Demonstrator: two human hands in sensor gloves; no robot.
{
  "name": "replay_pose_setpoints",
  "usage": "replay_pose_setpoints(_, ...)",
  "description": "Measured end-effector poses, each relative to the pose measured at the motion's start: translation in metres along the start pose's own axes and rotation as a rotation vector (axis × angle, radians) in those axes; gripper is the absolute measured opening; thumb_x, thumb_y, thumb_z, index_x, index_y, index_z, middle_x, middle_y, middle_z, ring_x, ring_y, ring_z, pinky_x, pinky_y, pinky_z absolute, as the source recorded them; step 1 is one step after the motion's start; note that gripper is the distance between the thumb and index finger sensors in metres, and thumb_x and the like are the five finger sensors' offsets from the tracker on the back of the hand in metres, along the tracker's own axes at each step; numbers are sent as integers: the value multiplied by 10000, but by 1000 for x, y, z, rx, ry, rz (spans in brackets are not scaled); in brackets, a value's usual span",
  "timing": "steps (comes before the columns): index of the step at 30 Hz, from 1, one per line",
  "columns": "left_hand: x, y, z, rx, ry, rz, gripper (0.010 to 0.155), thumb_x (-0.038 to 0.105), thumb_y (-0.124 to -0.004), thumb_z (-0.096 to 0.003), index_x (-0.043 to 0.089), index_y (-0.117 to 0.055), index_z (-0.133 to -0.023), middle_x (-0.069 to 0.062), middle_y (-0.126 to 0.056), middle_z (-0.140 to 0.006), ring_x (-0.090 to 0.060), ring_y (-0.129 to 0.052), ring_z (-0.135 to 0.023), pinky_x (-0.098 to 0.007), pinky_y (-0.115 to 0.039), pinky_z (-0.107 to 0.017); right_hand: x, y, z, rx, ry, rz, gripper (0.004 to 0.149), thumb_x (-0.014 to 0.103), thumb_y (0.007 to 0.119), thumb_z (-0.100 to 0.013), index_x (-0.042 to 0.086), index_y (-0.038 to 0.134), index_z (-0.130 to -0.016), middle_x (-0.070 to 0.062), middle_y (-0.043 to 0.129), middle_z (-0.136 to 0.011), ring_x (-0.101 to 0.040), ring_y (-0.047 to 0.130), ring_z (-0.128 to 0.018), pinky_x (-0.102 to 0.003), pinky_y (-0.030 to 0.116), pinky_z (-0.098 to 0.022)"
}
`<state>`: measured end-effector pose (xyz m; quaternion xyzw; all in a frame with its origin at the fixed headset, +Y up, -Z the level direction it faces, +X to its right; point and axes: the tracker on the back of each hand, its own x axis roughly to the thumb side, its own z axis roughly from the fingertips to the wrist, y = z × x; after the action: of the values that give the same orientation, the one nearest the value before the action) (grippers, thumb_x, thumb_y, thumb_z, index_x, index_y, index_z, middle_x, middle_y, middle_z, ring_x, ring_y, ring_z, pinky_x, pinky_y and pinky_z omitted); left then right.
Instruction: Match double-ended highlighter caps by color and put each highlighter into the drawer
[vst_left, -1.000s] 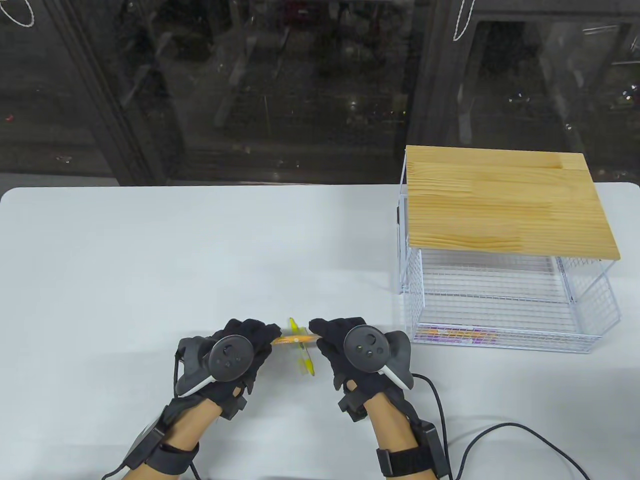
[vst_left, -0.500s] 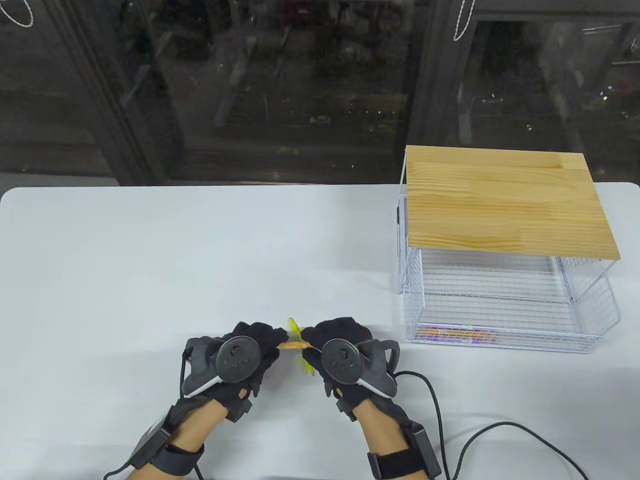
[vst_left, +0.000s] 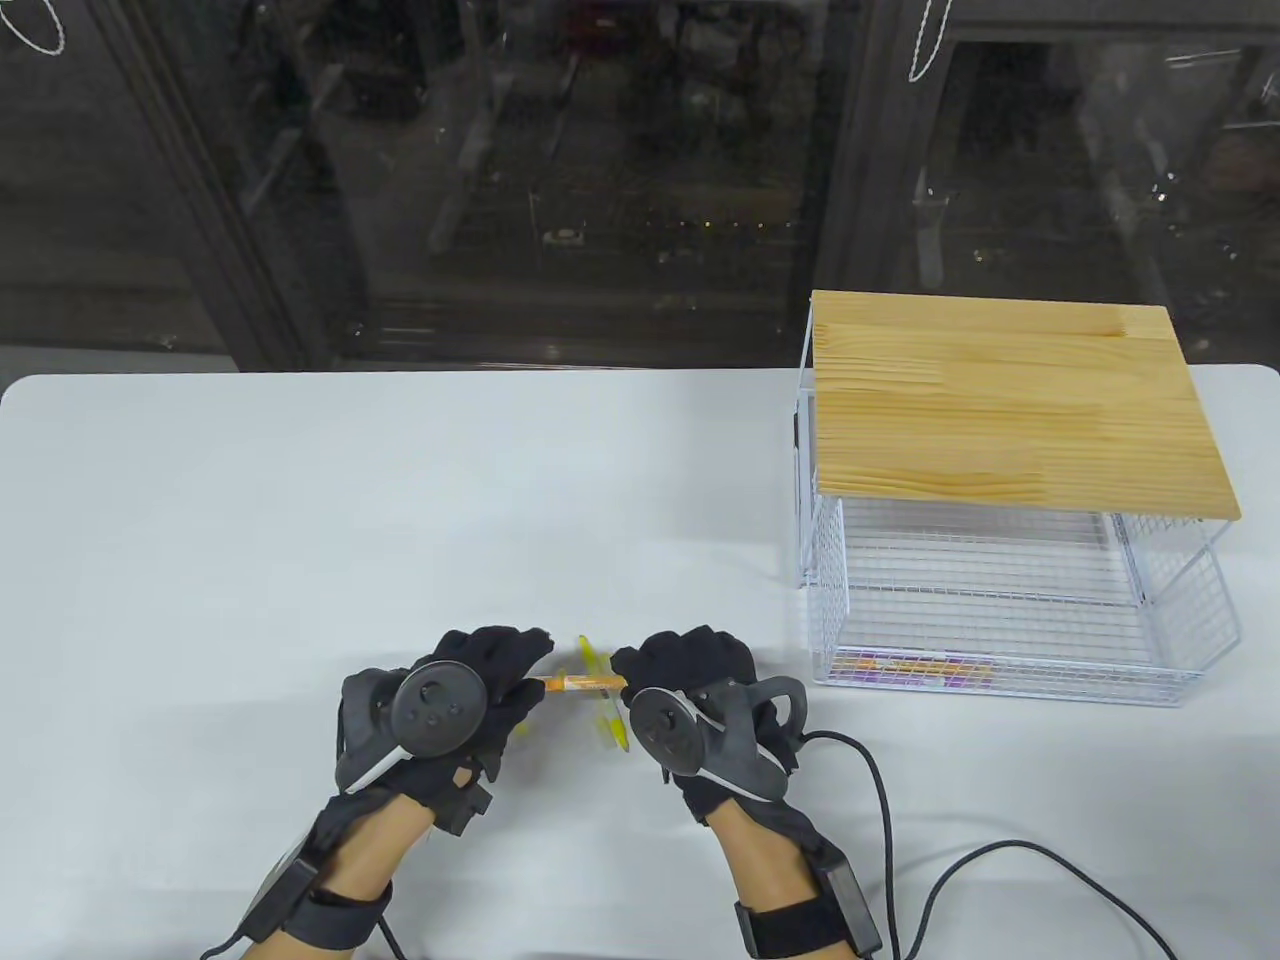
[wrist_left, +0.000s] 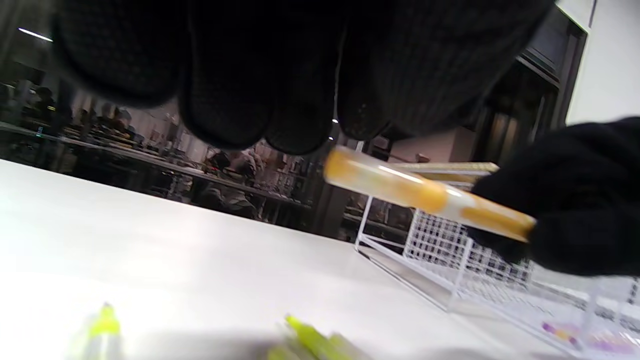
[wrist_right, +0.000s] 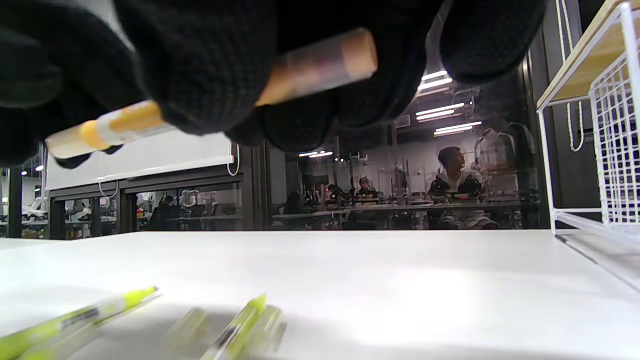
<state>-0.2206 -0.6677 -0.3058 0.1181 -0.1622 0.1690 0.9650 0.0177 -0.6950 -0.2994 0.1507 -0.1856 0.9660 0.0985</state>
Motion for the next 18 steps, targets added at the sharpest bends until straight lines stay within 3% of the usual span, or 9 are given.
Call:
replay_pose_setpoints(8,-33,15,-3,42,118,13,517,405,-865,-375,294,-894,-879,-22,-961,-865,-361,-960,-680,-529,-856,-413,-16,-22,1,-95,36,-1,437,361,877,-347,386,912,-782,65,950,-758,-253,886,-663,-567,690,-603)
replay_pose_setpoints(18,-49,11,-5,4,174,26,508,406,-861,-378,289,-904,-871,-31,-967,-859,-368,-963,-672,-532,-855,-408,-35,-48,2,-175,79,22,429,356,879,-357,399,911,-782,77,947,-799,-284,854,-737,-583,670,-613)
